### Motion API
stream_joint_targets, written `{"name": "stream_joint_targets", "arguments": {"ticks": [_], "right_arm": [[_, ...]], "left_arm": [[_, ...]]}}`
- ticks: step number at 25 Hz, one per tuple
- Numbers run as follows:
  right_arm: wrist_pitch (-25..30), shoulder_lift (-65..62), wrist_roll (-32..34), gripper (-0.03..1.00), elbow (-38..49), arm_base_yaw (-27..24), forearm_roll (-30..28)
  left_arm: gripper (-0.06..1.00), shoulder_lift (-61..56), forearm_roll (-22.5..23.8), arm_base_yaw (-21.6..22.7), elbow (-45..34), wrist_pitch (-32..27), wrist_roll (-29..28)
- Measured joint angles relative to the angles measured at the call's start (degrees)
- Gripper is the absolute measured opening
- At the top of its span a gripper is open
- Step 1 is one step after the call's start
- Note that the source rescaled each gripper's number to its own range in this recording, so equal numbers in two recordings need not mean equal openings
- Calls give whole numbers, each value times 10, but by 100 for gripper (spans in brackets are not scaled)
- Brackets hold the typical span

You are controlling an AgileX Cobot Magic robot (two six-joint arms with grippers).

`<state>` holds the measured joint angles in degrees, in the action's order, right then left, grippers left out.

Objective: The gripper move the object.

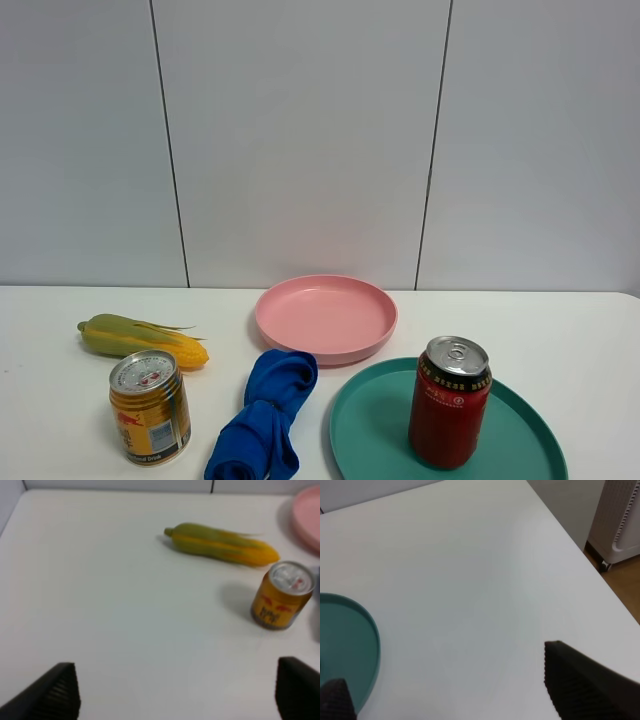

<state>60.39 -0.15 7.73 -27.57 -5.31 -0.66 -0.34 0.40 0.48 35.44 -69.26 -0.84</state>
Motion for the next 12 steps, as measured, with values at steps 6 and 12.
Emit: {"name": "stream_joint_targets", "arguments": {"ticks": [6,12], "right_arm": [[0,0,0,100,0,0,0],[0,0,0,100,0,0,0]], "left_arm": [[38,0,-28,34,-40,22,40],[38,0,-13,35,-46,47,31]]}}
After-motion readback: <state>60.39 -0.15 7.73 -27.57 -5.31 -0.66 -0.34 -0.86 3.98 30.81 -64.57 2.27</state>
